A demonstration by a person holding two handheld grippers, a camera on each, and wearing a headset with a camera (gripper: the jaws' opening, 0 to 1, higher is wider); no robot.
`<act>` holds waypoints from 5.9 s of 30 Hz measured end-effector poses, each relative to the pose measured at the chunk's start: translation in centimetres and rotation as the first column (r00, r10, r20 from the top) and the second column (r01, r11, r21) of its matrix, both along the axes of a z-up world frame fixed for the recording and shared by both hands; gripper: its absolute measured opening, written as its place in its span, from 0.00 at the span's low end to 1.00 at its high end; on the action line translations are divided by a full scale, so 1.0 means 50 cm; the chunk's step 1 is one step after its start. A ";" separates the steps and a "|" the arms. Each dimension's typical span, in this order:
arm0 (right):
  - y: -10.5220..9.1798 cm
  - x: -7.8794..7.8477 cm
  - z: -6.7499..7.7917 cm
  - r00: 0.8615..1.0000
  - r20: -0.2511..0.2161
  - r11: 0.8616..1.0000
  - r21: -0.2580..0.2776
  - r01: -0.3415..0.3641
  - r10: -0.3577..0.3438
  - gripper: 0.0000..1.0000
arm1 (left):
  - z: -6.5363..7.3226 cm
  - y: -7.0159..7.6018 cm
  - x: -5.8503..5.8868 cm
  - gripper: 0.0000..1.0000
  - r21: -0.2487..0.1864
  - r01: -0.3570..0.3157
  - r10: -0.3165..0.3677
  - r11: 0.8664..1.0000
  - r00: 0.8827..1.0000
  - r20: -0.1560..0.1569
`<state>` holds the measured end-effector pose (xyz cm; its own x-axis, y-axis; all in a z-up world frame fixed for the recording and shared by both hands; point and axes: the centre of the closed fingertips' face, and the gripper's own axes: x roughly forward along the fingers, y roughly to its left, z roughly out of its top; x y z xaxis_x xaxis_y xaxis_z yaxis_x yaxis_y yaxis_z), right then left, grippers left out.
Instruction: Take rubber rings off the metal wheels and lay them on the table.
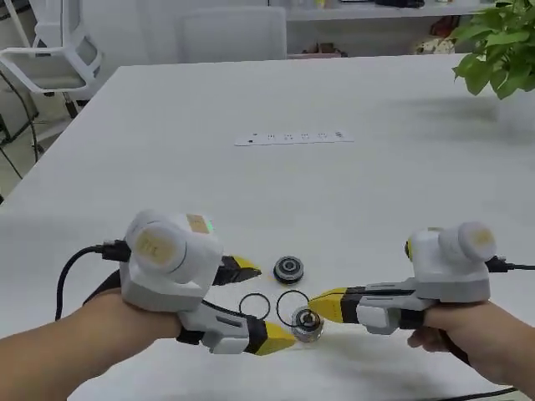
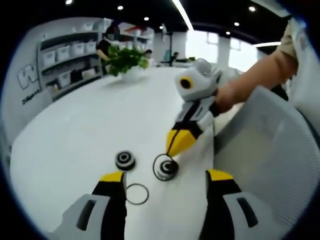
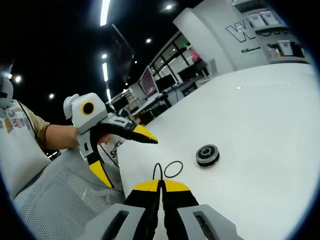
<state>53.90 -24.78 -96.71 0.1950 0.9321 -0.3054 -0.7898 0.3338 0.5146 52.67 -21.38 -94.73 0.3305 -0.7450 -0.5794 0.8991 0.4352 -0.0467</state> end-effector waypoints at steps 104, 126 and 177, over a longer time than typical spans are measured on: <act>0.029 0.118 0.039 0.992 0.115 0.993 -0.105 0.060 -0.048 0.31 | 0.022 0.093 0.061 0.81 -0.023 -0.108 0.108 0.994 0.994 -0.008; -0.031 0.136 0.011 0.988 0.115 0.984 -0.130 0.121 -0.107 0.28 | -0.007 0.052 0.122 0.73 -0.008 -0.094 0.094 0.996 0.995 -0.025; -0.014 0.125 -0.080 0.989 0.144 0.968 -0.245 0.055 -0.020 0.26 | -0.091 -0.044 0.185 0.32 0.002 -0.032 0.032 0.999 0.996 -0.088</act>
